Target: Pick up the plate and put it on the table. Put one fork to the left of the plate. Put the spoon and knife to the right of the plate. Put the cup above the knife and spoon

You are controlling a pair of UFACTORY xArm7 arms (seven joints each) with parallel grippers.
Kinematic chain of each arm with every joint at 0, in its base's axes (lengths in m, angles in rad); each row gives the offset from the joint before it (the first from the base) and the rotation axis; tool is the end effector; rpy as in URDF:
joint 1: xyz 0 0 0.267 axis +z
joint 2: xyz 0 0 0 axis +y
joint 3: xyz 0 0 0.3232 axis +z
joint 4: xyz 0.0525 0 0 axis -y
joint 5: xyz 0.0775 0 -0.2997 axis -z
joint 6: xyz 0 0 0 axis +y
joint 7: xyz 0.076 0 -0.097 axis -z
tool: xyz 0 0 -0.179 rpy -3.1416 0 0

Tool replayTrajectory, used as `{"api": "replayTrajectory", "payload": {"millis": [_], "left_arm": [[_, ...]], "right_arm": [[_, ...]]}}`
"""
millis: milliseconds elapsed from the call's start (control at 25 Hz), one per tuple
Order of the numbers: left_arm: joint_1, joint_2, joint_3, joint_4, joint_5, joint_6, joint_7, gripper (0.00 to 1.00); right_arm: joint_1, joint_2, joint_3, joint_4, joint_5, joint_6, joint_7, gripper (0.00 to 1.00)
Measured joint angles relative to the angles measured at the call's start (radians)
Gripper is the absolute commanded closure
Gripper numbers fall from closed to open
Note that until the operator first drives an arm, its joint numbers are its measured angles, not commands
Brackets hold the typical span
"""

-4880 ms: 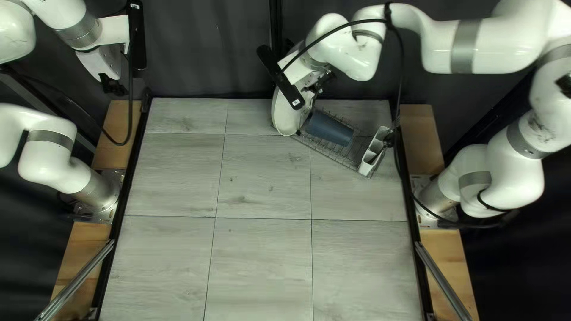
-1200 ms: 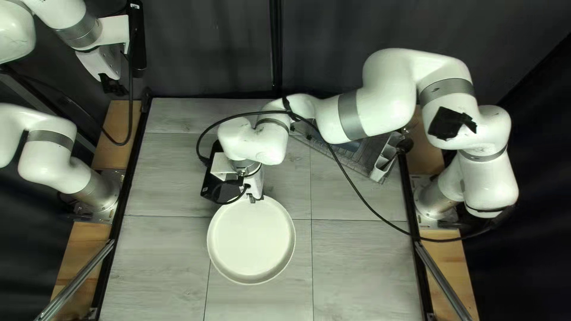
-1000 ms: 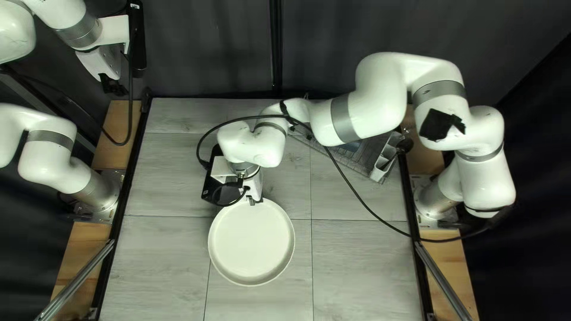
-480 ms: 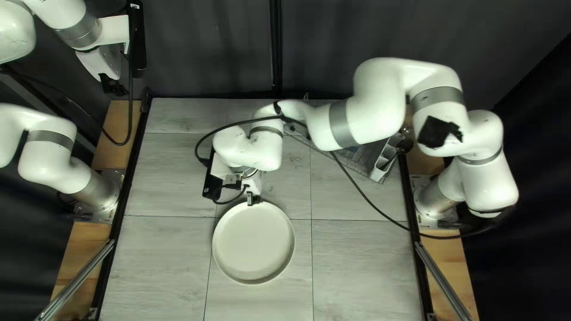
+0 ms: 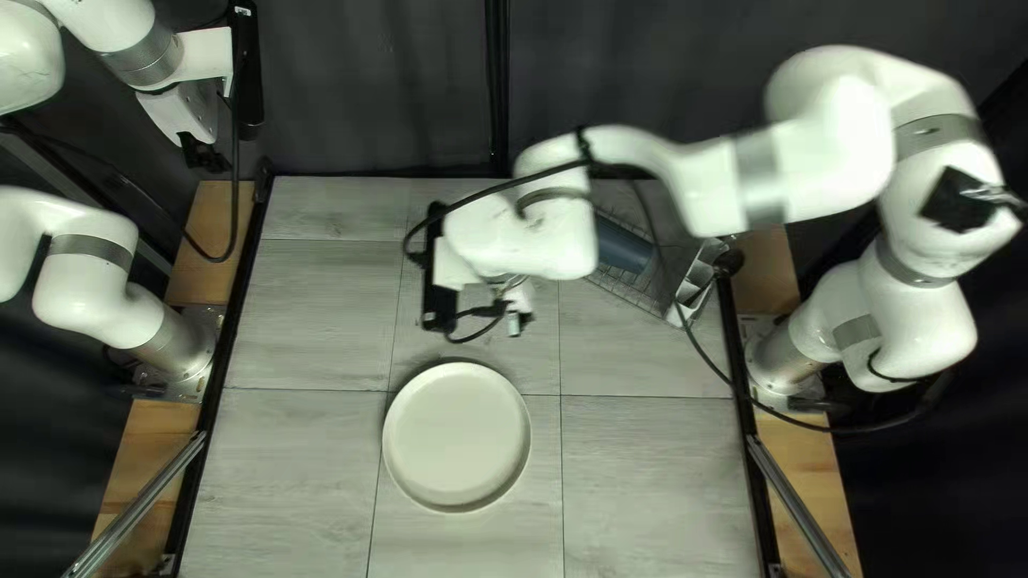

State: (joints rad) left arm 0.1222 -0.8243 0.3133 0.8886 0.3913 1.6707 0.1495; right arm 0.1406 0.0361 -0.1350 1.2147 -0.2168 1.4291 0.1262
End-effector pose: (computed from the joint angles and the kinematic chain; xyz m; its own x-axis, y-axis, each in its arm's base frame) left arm 0.1180 0.1819 0.3610 0.9727 0.2317 -0.0085 0.2274 -0.9605 -0.1603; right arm 0.3786 -0.0543 0.2650 0.9708 -0.0883 -0.2232 -0.0348 -0.9717 0.2335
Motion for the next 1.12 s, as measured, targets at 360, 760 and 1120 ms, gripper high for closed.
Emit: {"api": "replayTrajectory", "payload": {"millis": [360, 760, 1120], "left_arm": [[0.0, 0.0, 0.0, 0.0, 0.0, 0.0, 0.0, 0.0], [0.0, 0.0, 0.0, 0.0, 0.0, 0.0, 0.0, 0.0], [0.0, 0.0, 0.0, 0.0, 0.0, 0.0, 0.0, 0.0]], "right_arm": [[-0.029, -0.175, -0.013, -0.148, -0.039, 0.206, 0.182, 0.0], [-0.059, -0.269, -0.009, -0.302, -0.033, 0.25, 0.441, 0.0], [-0.059, -0.322, 0.002, -0.428, -0.045, 0.172, 0.508, 0.13]]}}
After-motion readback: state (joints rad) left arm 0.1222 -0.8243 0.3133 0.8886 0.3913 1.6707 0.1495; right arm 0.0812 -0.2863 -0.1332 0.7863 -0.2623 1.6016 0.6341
